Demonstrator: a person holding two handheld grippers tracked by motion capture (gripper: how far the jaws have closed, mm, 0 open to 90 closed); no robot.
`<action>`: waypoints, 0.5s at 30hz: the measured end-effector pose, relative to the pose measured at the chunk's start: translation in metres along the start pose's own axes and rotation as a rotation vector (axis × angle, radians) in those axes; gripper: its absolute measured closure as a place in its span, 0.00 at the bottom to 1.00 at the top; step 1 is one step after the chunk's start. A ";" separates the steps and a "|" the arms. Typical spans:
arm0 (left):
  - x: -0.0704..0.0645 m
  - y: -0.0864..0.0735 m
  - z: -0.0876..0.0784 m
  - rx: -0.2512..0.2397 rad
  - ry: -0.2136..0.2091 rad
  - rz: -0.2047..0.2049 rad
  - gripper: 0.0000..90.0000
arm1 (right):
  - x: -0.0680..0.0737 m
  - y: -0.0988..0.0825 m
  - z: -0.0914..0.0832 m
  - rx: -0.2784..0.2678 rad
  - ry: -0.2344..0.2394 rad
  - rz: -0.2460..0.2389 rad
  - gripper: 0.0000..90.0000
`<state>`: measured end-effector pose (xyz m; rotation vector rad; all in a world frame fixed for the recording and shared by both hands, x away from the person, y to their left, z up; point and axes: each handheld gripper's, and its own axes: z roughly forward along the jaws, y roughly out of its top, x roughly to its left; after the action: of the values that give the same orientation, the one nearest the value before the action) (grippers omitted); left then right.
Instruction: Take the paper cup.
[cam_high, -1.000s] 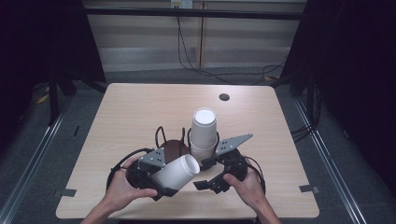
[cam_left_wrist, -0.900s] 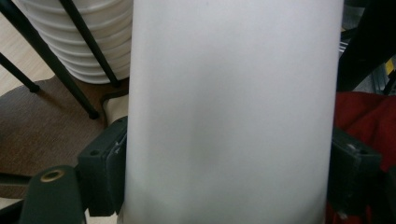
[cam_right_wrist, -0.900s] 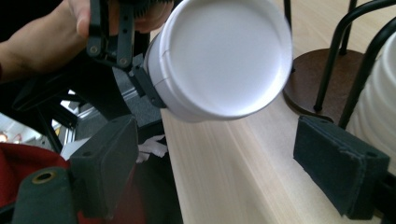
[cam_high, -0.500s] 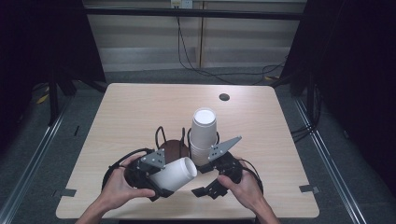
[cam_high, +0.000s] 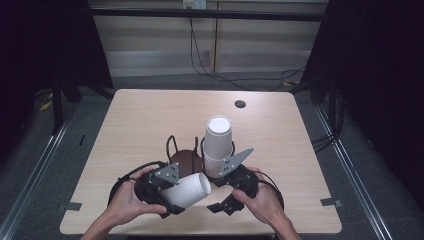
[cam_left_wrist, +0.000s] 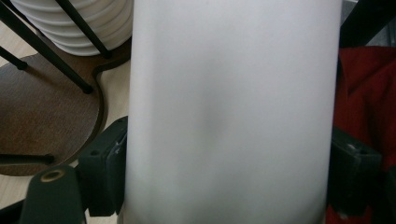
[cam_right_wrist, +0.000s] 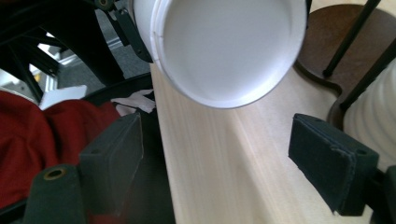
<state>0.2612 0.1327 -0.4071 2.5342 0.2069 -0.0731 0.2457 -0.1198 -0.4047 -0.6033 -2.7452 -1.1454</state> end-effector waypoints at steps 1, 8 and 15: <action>-0.002 0.001 0.000 0.018 0.007 0.016 0.20 | 0.000 0.000 -0.001 0.005 -0.009 -0.010 0.20; -0.007 0.005 0.004 0.066 0.049 0.060 0.20 | -0.001 -0.002 0.006 0.038 -0.016 -0.056 0.16; -0.013 0.008 0.007 0.090 0.046 0.069 0.20 | 0.001 0.001 0.015 0.105 0.061 -0.034 0.24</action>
<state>0.2500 0.1206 -0.4077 2.6324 0.1366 0.0030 0.2456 -0.1082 -0.4144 -0.5023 -2.7530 -1.0015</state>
